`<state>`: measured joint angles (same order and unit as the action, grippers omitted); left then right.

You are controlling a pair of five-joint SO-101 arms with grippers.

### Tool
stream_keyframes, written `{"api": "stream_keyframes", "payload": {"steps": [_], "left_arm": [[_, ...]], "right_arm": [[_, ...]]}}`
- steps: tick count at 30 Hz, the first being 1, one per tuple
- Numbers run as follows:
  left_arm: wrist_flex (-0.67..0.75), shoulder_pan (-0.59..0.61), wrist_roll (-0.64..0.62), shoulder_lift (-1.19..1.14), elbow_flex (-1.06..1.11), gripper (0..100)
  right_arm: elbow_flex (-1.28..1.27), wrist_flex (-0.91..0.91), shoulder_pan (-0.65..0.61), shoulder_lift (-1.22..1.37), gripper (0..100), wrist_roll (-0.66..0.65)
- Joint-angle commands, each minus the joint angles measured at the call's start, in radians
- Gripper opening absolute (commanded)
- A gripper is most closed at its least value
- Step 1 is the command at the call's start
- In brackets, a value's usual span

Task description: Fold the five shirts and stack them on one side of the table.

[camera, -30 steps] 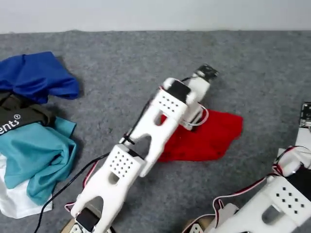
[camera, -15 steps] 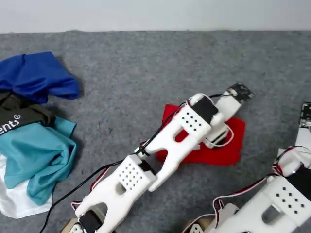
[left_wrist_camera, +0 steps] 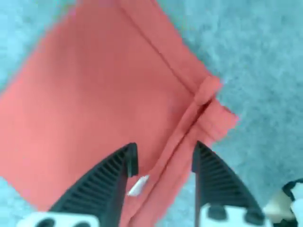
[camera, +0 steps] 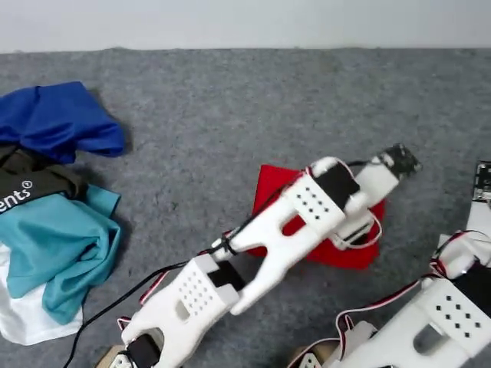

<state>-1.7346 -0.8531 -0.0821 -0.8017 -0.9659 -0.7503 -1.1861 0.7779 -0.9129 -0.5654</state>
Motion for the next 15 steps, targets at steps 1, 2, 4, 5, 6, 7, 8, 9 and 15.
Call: {"api": "stream_keyframes", "payload": {"steps": [1, 2, 4, 5, 6, 7, 8, 9, 15], "left_arm": [[-0.02, 0.097, 0.008, 0.138, -0.044, 19], [-0.02, 0.13, 0.008, 0.158, -0.042, 19], [-0.02, 0.196, 0.008, 0.183, -0.038, 19], [-0.02, 0.224, 0.008, 0.184, -0.027, 19], [-0.02, 0.244, 0.008, 0.181, -0.01, 19], [-0.021, 0.256, 0.008, 0.178, 0.016, 19], [-0.021, 0.258, 0.008, 0.178, 0.053, 19], [-0.021, 0.255, 0.008, 0.178, 0.093, 19], [-0.018, 0.138, 0.006, 0.175, 0.214, 19]], "right_arm": [[0.006, 0.001, 0.012, -0.019, 15.1, 0.006], [0.006, 0.001, 0.012, -0.019, 15.1, 0.006], [0.006, 0.001, 0.01, -0.018, 15.1, 0.006], [0.006, 0.001, 0.008, -0.018, 15.1, 0.006], [0.006, 0.001, 0.008, -0.018, 15.1, 0.006], [0.006, 0.001, 0.008, -0.018, 15.1, 0.006], [0.006, 0.001, 0.008, -0.018, 15.1, 0.006], [0.006, 0.001, 0.008, -0.018, 15.1, 0.006], [0.006, 0.001, 0.008, -0.018, 15.1, 0.006]]}}
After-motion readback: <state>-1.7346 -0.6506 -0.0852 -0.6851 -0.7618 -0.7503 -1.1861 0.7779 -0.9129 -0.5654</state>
